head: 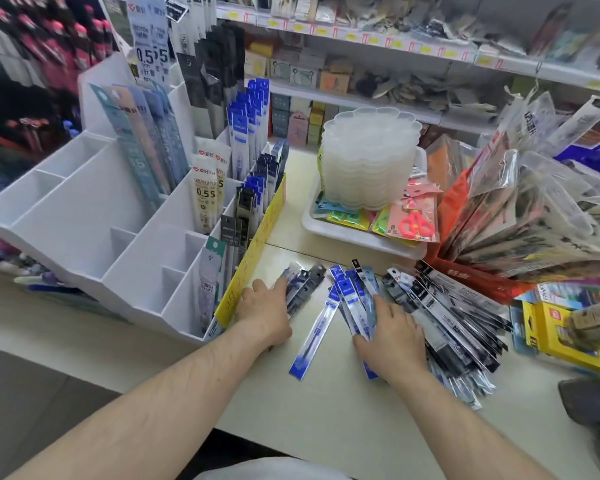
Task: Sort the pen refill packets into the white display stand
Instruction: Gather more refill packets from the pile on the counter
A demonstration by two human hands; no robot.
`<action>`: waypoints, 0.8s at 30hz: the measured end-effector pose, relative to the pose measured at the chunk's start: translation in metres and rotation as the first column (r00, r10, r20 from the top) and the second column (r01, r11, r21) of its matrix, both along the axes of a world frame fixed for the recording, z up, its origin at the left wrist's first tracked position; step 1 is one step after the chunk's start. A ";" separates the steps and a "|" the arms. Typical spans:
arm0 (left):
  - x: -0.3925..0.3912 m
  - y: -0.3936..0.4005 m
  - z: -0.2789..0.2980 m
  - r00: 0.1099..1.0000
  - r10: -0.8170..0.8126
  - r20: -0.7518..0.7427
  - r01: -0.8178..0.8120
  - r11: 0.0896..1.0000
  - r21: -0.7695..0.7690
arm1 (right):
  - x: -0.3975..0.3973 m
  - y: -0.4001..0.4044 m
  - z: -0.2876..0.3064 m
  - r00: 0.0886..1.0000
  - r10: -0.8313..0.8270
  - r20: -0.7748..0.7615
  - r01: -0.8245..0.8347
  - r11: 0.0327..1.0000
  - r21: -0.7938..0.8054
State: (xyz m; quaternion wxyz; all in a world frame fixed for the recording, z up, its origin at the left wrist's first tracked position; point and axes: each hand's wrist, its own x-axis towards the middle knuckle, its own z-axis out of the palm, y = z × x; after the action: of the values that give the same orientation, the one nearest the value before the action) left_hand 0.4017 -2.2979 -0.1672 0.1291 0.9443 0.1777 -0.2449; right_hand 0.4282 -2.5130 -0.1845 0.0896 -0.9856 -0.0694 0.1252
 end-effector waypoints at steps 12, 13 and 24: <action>0.011 -0.033 -0.008 0.990 0.139 -0.031 -0.133 0.981 0.144 | -0.006 -0.003 0.007 0.994 -0.110 0.007 0.110 0.994 0.017; 0.013 -0.038 -0.008 0.990 0.133 -0.041 -0.125 0.980 0.155 | -0.006 -0.003 0.007 0.994 -0.109 0.002 0.109 0.994 0.026; 0.015 -0.018 -0.002 0.999 -0.023 -0.025 0.026 0.995 0.095 | -0.004 -0.012 0.002 0.997 -0.038 0.065 0.036 0.999 0.029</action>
State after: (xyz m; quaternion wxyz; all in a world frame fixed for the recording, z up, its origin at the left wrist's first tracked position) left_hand 0.4168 -2.3155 -0.1687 0.0786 0.9485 0.1792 -0.2490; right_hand 0.4242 -2.5247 -0.1820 0.1035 -0.9890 -0.0560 0.0899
